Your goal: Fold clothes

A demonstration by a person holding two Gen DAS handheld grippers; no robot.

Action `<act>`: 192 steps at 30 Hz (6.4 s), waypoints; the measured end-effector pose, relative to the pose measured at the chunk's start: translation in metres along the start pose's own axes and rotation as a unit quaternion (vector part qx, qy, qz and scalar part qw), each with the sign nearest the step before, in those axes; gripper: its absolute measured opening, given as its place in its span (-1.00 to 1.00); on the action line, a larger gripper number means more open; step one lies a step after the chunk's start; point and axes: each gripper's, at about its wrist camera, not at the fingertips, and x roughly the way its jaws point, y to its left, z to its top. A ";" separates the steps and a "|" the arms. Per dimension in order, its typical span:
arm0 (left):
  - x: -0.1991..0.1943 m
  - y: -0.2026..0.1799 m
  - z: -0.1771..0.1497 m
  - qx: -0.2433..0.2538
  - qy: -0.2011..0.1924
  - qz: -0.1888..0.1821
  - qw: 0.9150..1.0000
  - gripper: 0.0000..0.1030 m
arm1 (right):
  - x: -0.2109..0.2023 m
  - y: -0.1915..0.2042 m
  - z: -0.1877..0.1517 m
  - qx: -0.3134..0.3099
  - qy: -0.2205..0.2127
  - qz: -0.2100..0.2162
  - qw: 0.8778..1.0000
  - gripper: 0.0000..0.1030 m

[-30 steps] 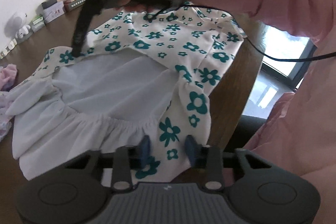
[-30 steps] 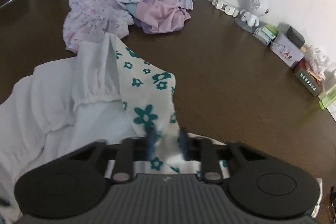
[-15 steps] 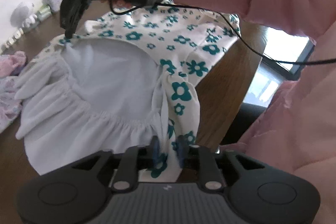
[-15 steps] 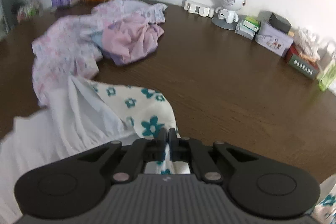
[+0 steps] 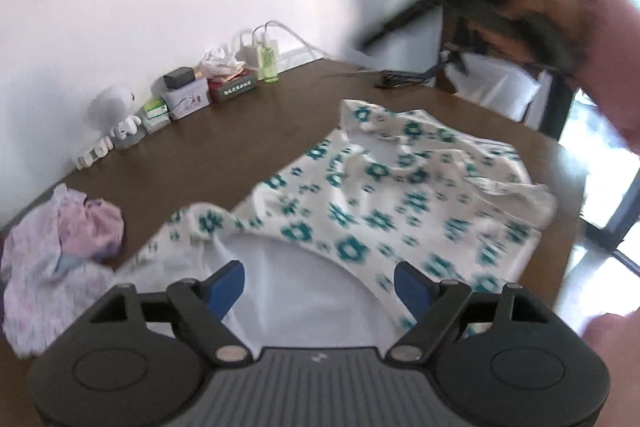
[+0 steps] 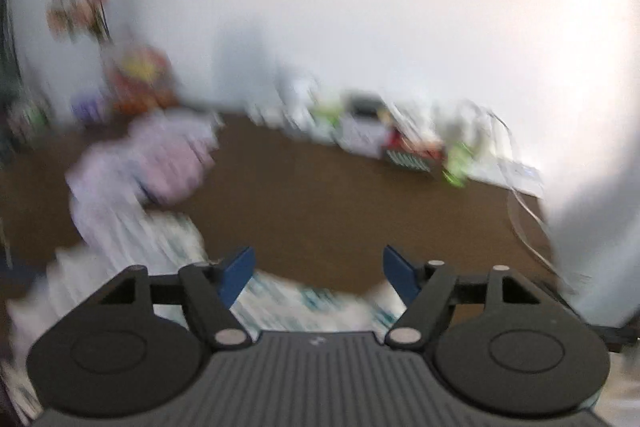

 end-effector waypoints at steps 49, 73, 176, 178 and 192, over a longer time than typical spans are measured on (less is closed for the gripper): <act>0.177 0.116 0.045 -0.117 0.045 -0.021 0.992 -0.92 | 0.154 -0.052 -0.037 0.126 0.091 0.103 0.982 -0.97; 0.189 -0.029 0.134 0.073 0.024 -0.125 0.989 0.24 | 0.001 -0.047 -0.139 -0.008 0.076 0.021 0.997 -0.12; 0.086 -0.064 -0.028 0.086 0.056 -0.129 0.986 -0.24 | 0.118 -0.008 -0.086 -0.069 0.144 0.113 0.981 -1.00; 0.084 -0.061 -0.033 0.075 0.049 -0.132 0.987 -0.24 | 0.120 -0.005 -0.084 -0.087 0.134 0.064 0.985 -1.00; 0.074 -0.061 -0.045 0.051 0.034 -0.125 0.990 -0.18 | 0.122 -0.006 -0.084 -0.030 0.119 0.108 0.987 -0.96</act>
